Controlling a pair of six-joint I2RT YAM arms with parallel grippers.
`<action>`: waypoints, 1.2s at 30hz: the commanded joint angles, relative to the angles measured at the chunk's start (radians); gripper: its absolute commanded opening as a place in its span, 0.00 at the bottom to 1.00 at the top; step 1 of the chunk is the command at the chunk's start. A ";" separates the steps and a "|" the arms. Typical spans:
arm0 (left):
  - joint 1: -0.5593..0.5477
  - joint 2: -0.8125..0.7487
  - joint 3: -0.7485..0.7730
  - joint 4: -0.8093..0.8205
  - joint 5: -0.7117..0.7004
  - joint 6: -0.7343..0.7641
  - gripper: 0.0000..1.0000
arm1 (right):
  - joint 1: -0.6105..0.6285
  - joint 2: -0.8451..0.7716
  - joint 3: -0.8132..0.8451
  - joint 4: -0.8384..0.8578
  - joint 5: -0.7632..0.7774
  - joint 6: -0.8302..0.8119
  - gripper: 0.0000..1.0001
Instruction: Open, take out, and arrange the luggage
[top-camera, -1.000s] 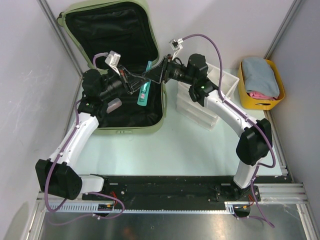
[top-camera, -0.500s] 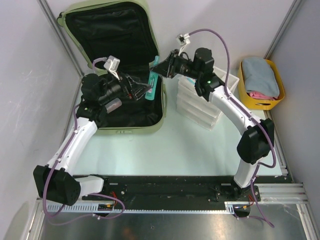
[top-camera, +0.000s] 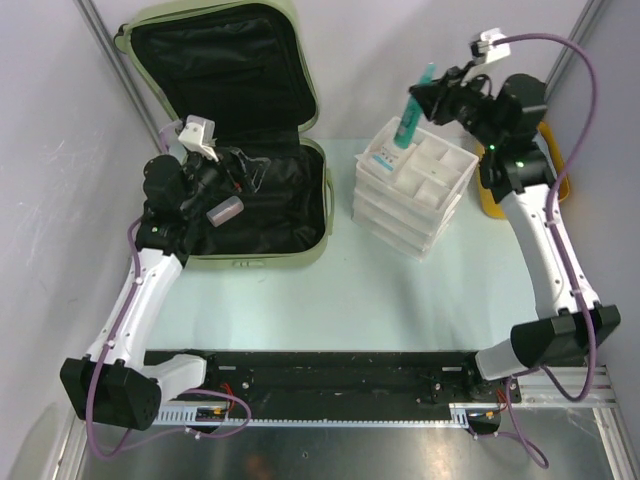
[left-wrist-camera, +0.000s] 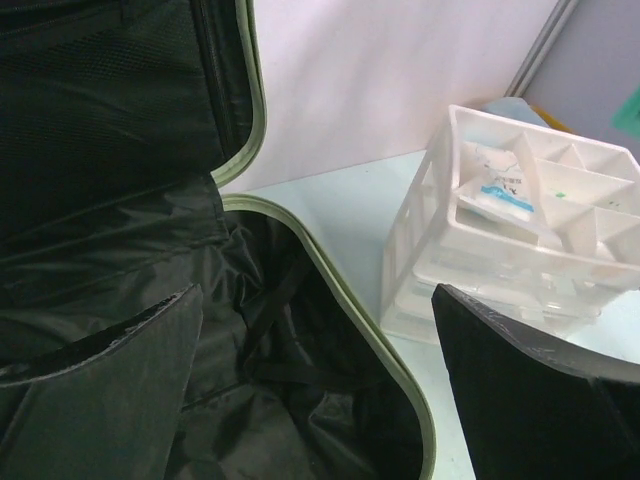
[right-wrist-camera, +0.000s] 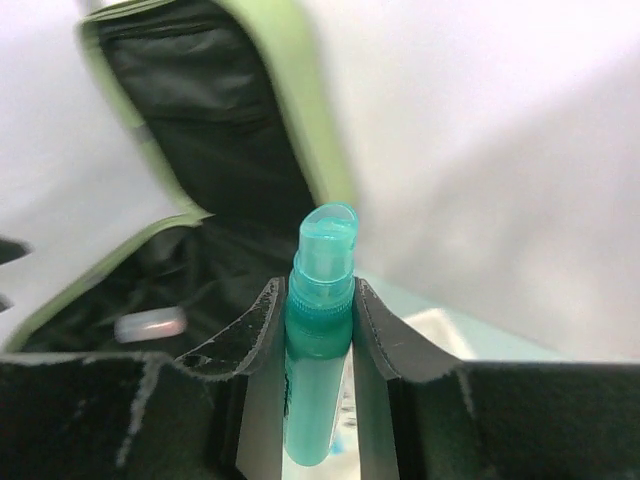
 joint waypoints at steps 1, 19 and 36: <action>0.004 -0.033 -0.022 0.005 -0.014 0.067 1.00 | -0.034 -0.075 -0.033 -0.008 0.233 -0.211 0.00; 0.006 -0.004 -0.053 -0.108 -0.112 0.010 1.00 | -0.137 -0.016 -0.188 0.212 0.245 -0.282 0.00; 0.126 0.123 -0.007 -0.260 0.019 0.186 1.00 | -0.149 0.081 -0.233 0.318 0.165 -0.237 0.00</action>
